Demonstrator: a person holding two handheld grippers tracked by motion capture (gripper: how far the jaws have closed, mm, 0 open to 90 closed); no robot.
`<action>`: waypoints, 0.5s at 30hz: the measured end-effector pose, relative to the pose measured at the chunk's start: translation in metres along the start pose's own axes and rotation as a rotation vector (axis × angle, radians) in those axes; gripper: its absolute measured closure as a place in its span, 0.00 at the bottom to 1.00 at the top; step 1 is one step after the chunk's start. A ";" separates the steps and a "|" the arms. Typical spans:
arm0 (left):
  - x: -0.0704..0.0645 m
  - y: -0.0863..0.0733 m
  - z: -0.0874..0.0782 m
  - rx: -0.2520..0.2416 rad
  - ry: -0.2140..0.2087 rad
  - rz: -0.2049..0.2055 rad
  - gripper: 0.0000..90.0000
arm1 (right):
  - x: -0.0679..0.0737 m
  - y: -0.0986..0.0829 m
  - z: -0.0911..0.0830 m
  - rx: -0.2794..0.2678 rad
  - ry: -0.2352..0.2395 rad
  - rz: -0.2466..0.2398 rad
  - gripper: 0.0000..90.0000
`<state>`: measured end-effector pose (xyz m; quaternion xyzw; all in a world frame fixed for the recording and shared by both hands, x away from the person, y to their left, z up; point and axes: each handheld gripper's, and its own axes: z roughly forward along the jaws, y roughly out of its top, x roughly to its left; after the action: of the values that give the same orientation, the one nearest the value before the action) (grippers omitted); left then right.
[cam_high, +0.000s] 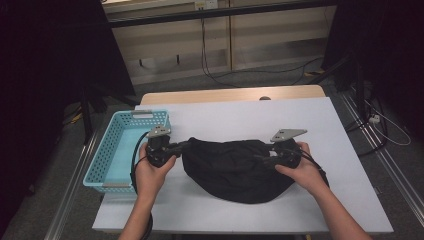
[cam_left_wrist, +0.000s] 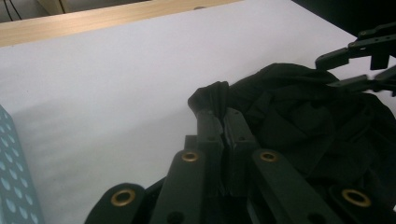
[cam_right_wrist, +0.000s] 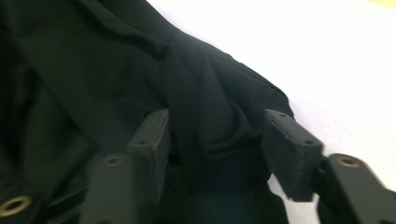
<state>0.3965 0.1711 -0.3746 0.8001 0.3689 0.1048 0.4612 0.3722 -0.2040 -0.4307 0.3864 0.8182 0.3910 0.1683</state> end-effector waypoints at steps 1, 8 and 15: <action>0.000 0.000 -0.001 -0.001 0.000 0.000 0.97 | -0.001 0.000 0.002 0.004 -0.024 -0.011 0.72; 0.001 -0.001 -0.006 -0.014 -0.002 -0.004 0.97 | -0.025 -0.003 -0.010 -0.054 -0.051 0.132 0.98; -0.001 0.002 -0.005 -0.052 -0.038 -0.023 0.97 | -0.045 -0.011 -0.050 -0.118 -0.039 0.241 0.98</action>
<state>0.3943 0.1730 -0.3704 0.7854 0.3663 0.0936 0.4900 0.3669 -0.2681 -0.4084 0.4791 0.7380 0.4481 0.1585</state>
